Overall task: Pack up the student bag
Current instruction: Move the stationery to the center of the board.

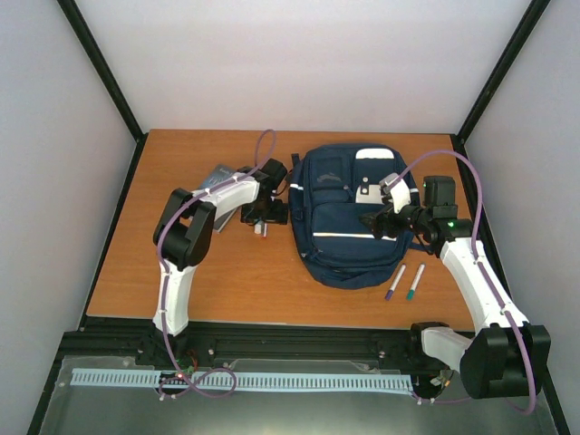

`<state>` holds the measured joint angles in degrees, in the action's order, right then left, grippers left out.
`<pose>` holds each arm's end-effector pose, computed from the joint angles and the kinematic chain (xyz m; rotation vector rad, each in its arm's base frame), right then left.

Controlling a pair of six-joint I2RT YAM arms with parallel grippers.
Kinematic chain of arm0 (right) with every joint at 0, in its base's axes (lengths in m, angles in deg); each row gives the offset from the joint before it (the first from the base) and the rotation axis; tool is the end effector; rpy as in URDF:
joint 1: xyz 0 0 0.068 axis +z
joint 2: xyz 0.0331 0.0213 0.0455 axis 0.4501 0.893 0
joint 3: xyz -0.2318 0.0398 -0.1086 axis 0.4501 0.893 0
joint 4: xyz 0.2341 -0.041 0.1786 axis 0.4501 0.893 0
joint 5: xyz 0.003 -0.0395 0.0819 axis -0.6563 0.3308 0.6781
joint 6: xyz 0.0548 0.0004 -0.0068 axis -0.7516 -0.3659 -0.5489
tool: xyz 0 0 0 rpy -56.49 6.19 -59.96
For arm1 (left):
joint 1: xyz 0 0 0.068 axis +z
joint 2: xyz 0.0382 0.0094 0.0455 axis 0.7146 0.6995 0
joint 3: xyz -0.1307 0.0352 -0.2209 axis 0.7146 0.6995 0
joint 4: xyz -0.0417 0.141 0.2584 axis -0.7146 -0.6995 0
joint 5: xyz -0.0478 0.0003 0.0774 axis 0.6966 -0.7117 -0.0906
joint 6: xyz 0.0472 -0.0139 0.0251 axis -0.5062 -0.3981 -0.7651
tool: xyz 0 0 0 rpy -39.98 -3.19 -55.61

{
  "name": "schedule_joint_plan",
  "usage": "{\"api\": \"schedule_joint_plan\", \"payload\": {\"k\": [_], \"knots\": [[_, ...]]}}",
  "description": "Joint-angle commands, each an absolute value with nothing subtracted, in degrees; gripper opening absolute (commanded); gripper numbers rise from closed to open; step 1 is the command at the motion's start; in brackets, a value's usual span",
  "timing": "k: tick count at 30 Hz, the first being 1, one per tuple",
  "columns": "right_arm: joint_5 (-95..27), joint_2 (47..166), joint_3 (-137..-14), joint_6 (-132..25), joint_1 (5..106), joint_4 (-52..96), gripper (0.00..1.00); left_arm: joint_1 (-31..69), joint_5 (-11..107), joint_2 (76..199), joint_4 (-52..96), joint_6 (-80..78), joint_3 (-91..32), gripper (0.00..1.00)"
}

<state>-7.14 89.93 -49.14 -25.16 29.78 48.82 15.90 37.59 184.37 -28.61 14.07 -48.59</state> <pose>0.2762 0.0360 0.2542 -0.7601 2.0697 0.5140 0.3886 -0.2202 0.1206 0.0620 2.9617 -0.0781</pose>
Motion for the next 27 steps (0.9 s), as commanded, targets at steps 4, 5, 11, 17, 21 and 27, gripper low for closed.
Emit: {"api": "schedule_joint_plan", "payload": {"k": [4,5,11,17,21,27], "knots": [[-5.93,90.26,-49.8,-24.57,29.26,49.17,0.95,15.73,31.58,180.89,-30.32,11.97,-50.5,1.0],[-5.78,90.28,-49.79,-24.61,29.22,49.24,0.95,15.82,30.21,179.92,-30.55,11.73,-50.6,1.0],[-5.09,90.46,-49.92,-24.5,29.21,49.51,0.95,19.29,22.46,174.29,-31.36,11.78,-52.72,1.0],[-4.69,89.99,-50.05,-24.49,29.22,49.72,0.95,28.46,20.28,176.86,-33.07,12.3,-61.04,1.0],[-4.43,89.47,-50.05,-24.42,29.27,49.79,0.95,33.74,22.75,183.16,-35.42,11.18,-69.81,1.0],[-4.07,89.29,-50.06,-24.41,29.22,50.09,0.95,38.62,25.7,191.62,-37.95,7.98,-79.5,1.0]]}}
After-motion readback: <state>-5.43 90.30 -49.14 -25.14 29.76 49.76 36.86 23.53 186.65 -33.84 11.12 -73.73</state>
